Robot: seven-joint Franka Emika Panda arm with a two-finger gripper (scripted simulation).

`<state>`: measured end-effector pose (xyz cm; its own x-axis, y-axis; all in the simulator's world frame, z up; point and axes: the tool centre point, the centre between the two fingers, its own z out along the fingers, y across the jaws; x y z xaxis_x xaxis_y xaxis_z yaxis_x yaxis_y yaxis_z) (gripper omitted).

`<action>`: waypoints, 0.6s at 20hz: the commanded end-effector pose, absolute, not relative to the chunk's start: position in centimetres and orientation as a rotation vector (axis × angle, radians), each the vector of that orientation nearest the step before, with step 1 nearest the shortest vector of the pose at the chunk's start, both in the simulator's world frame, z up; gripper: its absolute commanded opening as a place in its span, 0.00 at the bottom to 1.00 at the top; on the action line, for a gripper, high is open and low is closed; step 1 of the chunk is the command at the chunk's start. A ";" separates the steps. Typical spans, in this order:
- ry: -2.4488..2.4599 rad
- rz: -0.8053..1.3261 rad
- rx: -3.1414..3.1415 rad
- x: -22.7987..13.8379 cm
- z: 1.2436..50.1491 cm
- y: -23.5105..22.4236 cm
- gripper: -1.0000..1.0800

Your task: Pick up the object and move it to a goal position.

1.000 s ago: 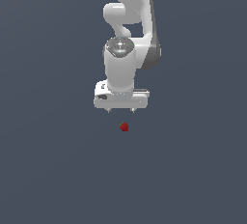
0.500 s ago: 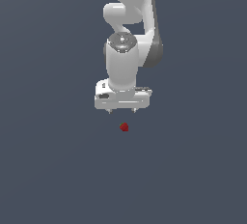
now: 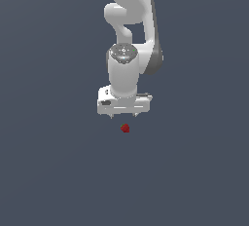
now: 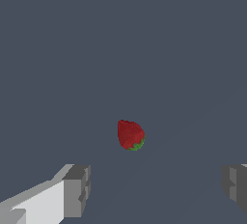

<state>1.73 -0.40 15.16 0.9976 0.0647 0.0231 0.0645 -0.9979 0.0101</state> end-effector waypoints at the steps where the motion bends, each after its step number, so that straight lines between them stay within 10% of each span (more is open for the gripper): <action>1: 0.118 0.027 3.131 1.6 13.4 -0.3 0.96; 12: 0.180 0.001 3.136 1.0 7.4 0.2 0.96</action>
<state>1.00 0.14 7.79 0.9938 0.1112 -0.0002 0.1112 -0.9938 0.0008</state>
